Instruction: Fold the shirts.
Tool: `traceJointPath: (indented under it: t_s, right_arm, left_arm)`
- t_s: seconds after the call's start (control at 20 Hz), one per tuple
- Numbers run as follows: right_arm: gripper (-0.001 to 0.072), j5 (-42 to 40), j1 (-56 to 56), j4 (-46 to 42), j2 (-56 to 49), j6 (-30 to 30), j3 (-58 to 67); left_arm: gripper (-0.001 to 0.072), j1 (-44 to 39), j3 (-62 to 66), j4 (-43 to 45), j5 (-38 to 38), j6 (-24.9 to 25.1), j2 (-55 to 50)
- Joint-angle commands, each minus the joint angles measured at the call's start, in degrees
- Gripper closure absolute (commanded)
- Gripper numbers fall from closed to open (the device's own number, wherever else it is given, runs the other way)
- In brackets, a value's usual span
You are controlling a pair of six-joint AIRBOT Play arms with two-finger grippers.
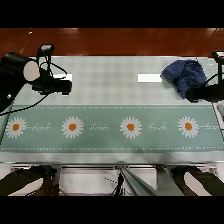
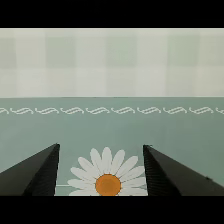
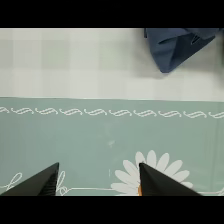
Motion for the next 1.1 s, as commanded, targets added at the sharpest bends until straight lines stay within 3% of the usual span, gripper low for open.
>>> traceJointPath:
  t_s: [0.0, 0.8, 0.9, 1.05]
  right_arm:
    - [0.0147, 0.0, 0.04, 0.0, 0.0, 0.02, -0.02]
    - [0.0147, -0.11, 0.04, 0.11, 0.0, 0.07, -0.02]
    - [0.0147, -3.89, 0.04, 2.05, 0.0, 0.13, -0.02]
    - [0.0148, -19.74, -0.02, -1.03, -0.15, 1.11, -0.02]
  left_arm:
    - [0.009, 0.02, -0.02, 0.02, 0.02, 0.04, -0.02]
    - [0.009, 0.02, -0.02, 0.02, 0.02, 0.02, -0.02]
    - [0.009, 0.02, -0.02, 0.0, 2.36, 0.04, -0.02]
    - [0.009, 0.02, -0.02, 0.02, 6.54, 0.04, -0.07]
